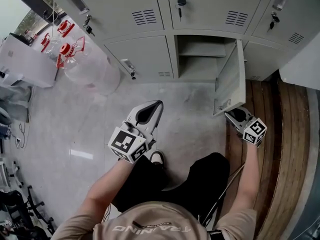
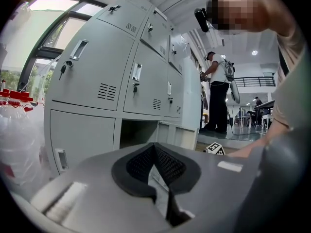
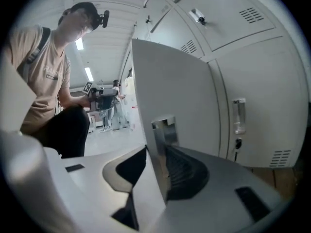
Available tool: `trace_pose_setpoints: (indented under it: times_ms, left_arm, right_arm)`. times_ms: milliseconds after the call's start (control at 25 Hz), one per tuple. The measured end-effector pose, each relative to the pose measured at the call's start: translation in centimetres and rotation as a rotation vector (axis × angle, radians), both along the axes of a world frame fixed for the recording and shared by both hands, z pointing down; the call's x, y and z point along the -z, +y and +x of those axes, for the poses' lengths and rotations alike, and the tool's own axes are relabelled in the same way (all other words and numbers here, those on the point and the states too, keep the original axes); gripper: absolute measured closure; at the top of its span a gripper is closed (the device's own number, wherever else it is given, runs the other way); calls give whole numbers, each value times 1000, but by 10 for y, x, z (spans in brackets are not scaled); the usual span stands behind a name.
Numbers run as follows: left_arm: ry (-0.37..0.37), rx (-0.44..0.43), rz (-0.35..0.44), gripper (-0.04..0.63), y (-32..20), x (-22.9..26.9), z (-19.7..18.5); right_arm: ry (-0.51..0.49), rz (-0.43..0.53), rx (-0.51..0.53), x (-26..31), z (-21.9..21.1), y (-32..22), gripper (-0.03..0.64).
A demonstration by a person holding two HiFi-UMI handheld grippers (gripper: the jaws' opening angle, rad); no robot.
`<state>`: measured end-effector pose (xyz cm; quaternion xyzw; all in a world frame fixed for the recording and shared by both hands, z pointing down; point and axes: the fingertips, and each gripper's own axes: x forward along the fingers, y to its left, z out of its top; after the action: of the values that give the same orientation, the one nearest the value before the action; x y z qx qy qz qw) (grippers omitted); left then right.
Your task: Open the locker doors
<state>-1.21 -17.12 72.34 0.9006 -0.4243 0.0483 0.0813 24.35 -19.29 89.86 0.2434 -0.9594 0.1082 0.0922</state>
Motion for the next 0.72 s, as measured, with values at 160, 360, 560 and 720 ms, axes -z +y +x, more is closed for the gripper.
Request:
trace_pose_setpoints:
  times_ms: [160, 360, 560, 720]
  left_arm:
    - [-1, -5, -4, 589, 1, -3, 4]
    - [0, -19, -7, 589, -1, -6, 12]
    - [-10, -48, 9, 589, -1, -6, 27]
    - [-16, -57, 21, 589, -3, -6, 33]
  right_arm:
    - [-24, -14, -92, -3, 26, 4, 514]
    - [-17, 5, -238, -5, 51, 6, 545]
    - [31, 17, -328, -3, 61, 7, 558]
    - [53, 41, -387, 5, 64, 21, 583]
